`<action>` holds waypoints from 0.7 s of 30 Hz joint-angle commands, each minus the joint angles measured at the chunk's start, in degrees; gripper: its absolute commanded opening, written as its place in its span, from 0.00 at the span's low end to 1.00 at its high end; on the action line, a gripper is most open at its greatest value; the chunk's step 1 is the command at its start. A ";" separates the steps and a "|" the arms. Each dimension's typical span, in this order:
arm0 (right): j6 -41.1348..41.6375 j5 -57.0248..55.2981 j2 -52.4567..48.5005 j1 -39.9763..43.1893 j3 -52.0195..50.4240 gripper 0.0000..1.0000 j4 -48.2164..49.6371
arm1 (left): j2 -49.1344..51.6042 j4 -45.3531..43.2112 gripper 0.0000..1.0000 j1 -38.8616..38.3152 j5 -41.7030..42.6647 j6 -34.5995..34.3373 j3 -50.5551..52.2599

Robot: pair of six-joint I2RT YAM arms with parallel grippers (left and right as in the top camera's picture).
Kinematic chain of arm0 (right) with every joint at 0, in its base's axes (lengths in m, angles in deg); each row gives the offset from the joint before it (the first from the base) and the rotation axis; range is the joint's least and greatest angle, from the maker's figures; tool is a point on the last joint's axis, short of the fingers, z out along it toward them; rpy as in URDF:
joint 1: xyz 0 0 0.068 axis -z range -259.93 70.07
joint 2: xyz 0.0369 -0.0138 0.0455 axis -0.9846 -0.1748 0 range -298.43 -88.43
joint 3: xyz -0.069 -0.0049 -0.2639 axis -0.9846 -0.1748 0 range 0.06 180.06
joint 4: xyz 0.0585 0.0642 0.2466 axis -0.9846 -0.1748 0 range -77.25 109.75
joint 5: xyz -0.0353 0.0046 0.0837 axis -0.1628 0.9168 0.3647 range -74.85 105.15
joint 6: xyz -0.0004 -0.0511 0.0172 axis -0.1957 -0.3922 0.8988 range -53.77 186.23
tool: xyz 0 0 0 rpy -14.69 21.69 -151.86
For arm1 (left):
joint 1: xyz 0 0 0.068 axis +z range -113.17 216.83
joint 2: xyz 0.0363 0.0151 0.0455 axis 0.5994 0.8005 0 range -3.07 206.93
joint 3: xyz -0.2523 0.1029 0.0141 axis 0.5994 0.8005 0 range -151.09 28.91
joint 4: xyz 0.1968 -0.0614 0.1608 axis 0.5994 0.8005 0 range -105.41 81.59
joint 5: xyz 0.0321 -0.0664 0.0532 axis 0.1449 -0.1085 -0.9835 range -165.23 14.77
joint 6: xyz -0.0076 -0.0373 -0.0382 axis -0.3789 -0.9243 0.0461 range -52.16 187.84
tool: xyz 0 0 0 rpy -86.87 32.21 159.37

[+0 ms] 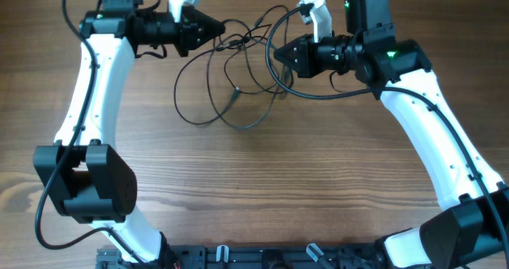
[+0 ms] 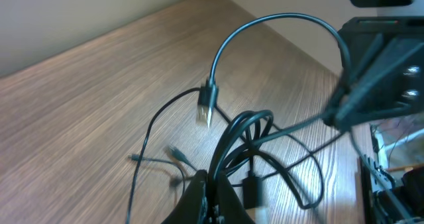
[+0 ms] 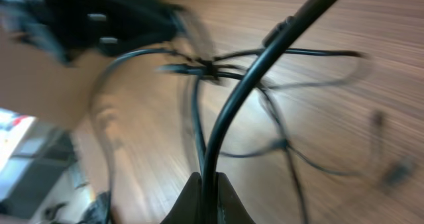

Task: Untangle cables

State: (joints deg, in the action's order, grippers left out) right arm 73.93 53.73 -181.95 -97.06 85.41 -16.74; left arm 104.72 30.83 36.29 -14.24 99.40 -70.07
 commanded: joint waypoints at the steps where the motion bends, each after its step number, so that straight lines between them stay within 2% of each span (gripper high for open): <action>1: 3.08 -18.82 0.81 0.07 -0.31 0.05 -1.73 | 0.00 0.52 0.04 1.62 0.48 -1.14 -0.57; 5: 5.97 -28.79 -0.35 0.09 -0.61 0.05 -3.37 | -0.11 0.72 0.04 1.62 0.48 -1.14 -0.57; 12: 9.33 -37.27 -4.20 1.20 -0.61 0.05 -5.16 | -0.52 1.20 0.04 1.62 0.46 -1.14 -0.57; 21: 10.49 -36.61 -10.45 2.21 -0.61 0.05 -5.07 | -2.19 2.12 0.04 1.62 -0.61 -1.14 -0.57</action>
State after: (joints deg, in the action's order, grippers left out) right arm 82.94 18.83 -190.41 -94.43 85.03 -21.87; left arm 104.67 32.49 37.69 -14.28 98.78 -70.07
